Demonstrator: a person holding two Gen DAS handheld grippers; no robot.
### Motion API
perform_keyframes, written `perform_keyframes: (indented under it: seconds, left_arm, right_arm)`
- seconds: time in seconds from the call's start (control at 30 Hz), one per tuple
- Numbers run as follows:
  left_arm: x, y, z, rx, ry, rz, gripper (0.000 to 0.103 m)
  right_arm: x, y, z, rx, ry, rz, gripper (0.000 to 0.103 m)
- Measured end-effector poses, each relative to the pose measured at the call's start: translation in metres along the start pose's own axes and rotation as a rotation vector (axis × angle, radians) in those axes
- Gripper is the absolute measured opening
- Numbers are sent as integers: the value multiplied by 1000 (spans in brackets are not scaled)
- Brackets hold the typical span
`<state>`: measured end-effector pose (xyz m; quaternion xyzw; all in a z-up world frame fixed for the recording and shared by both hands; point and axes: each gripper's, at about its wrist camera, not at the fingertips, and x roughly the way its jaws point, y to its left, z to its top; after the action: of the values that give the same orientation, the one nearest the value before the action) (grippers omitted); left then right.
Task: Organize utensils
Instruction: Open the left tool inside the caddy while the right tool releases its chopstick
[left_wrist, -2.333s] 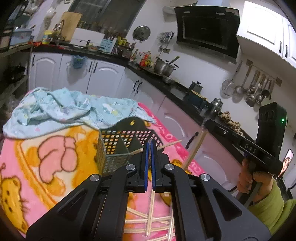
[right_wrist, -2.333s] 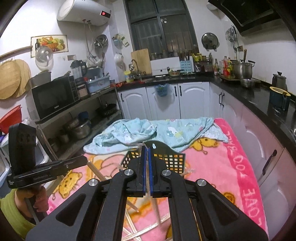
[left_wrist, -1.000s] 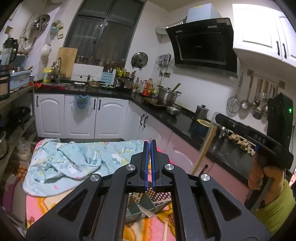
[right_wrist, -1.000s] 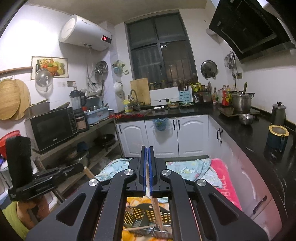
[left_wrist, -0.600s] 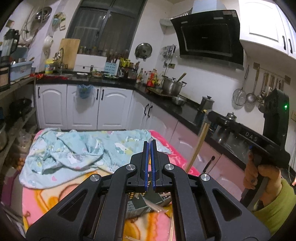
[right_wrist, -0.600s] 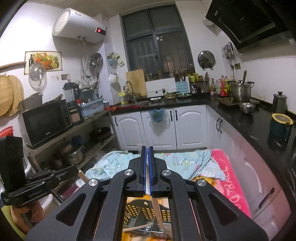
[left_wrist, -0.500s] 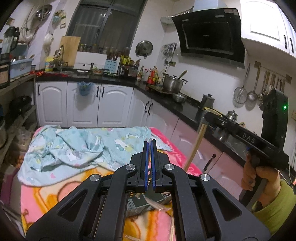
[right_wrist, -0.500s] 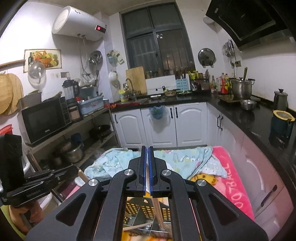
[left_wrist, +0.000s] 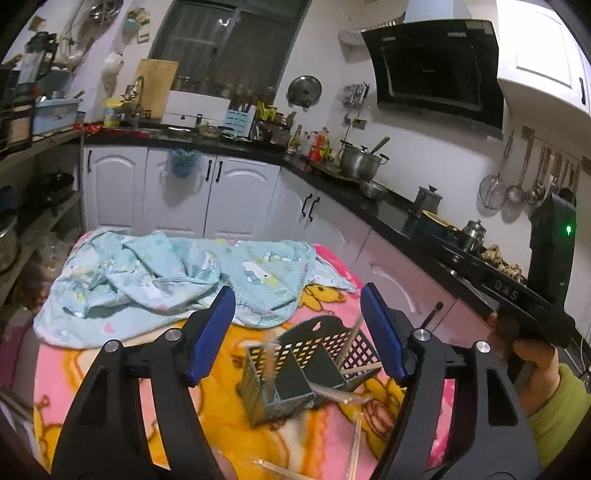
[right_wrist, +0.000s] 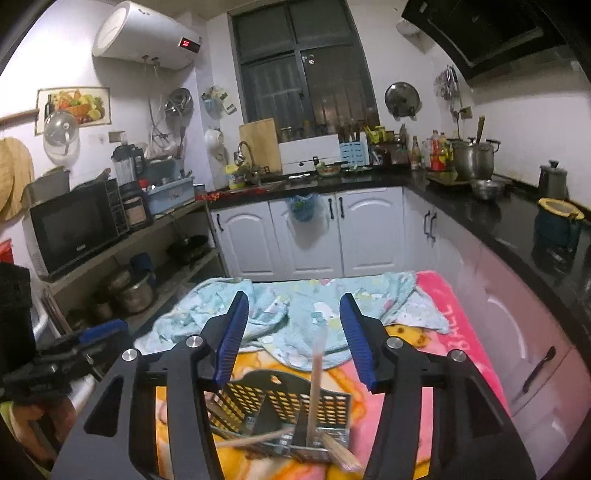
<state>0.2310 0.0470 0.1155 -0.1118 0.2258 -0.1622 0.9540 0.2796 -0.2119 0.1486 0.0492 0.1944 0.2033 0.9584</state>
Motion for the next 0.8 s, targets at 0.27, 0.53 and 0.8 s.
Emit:
perform_keyframes:
  seconds: [0.27, 0.53, 0.8]
  left_arm:
    - [-26, 6, -13, -13, -52, 51, 92]
    - [-48, -1, -32, -17, -70, 62, 92]
    - [-63, -7, -50, -22, -54, 69, 92]
  right_arm:
    - [-33, -14, -20, -15, -14, -30, 60]
    - [-70, -19, -38, -24, -40, -40, 67]
    - [-96, -21, -52, -12, -39, -42, 72]
